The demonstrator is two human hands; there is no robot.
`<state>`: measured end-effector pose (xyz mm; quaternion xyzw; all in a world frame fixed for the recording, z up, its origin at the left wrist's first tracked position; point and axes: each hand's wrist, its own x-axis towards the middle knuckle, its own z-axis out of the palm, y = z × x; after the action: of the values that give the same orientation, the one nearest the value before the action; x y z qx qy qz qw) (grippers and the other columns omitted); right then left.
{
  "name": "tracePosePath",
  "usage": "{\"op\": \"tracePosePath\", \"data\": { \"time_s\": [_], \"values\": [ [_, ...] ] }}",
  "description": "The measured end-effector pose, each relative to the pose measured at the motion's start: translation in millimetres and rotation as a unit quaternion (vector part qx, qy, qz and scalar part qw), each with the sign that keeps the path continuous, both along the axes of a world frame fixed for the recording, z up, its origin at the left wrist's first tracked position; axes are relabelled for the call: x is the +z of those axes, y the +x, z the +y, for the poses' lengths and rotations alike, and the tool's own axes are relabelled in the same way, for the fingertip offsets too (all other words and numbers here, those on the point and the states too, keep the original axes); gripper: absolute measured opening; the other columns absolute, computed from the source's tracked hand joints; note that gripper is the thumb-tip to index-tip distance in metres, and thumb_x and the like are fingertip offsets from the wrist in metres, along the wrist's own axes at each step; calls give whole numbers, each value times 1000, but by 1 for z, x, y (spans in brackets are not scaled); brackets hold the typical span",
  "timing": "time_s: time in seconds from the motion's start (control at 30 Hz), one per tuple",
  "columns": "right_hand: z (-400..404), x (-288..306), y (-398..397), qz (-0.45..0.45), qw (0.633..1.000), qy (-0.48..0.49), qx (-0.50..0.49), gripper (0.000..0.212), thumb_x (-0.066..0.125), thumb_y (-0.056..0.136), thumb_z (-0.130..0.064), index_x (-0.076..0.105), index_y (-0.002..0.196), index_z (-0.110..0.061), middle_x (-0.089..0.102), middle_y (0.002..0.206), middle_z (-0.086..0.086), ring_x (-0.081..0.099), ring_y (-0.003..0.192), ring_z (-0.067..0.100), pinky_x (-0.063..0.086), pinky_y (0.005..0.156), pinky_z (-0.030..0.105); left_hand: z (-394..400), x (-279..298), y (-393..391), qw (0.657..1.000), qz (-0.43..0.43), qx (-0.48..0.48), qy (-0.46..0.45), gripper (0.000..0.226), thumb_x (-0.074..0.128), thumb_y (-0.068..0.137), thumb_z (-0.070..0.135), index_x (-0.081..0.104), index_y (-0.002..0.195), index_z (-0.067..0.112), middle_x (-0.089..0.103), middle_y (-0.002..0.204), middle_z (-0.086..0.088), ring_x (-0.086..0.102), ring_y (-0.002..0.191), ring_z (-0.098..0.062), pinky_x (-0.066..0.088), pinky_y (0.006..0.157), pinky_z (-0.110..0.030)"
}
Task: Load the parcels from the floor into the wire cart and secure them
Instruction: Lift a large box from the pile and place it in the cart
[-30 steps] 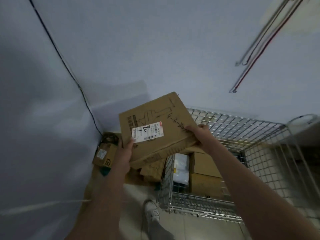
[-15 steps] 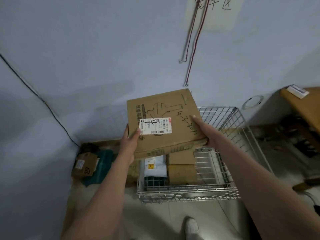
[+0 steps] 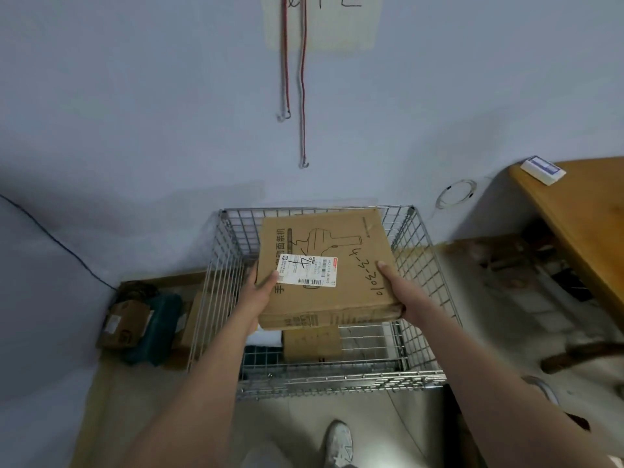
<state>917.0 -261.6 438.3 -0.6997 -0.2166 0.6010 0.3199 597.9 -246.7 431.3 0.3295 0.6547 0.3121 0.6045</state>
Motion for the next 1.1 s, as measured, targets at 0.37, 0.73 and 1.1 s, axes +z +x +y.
{"op": "tracePosePath", "data": {
  "time_s": [0.37,0.73,1.1],
  "values": [
    [-1,-54,53,-39,994,-62,-85,96,82,56,-69,60,114,3,74,104,16,73,93,33,59,87,48,42,-55,73,999,-11,-50,-10,78,63,93,44,19,157,35,46,151,-3,48,133,-29,47,98,-41],
    [25,-198,138,-39,981,-142,-124,92,83,55,-70,62,114,-3,75,102,16,72,92,36,58,85,54,74,-205,169,996,-24,-49,-73,69,64,94,39,30,153,32,46,144,7,46,128,-18,37,107,-41],
    [27,-403,195,28,965,-214,-148,96,88,48,-70,65,117,-7,75,102,16,73,91,39,58,80,60,84,-392,226,980,74,-35,-180,71,62,95,44,32,153,18,37,157,-8,38,141,-31,32,112,-46]
  ]
}}
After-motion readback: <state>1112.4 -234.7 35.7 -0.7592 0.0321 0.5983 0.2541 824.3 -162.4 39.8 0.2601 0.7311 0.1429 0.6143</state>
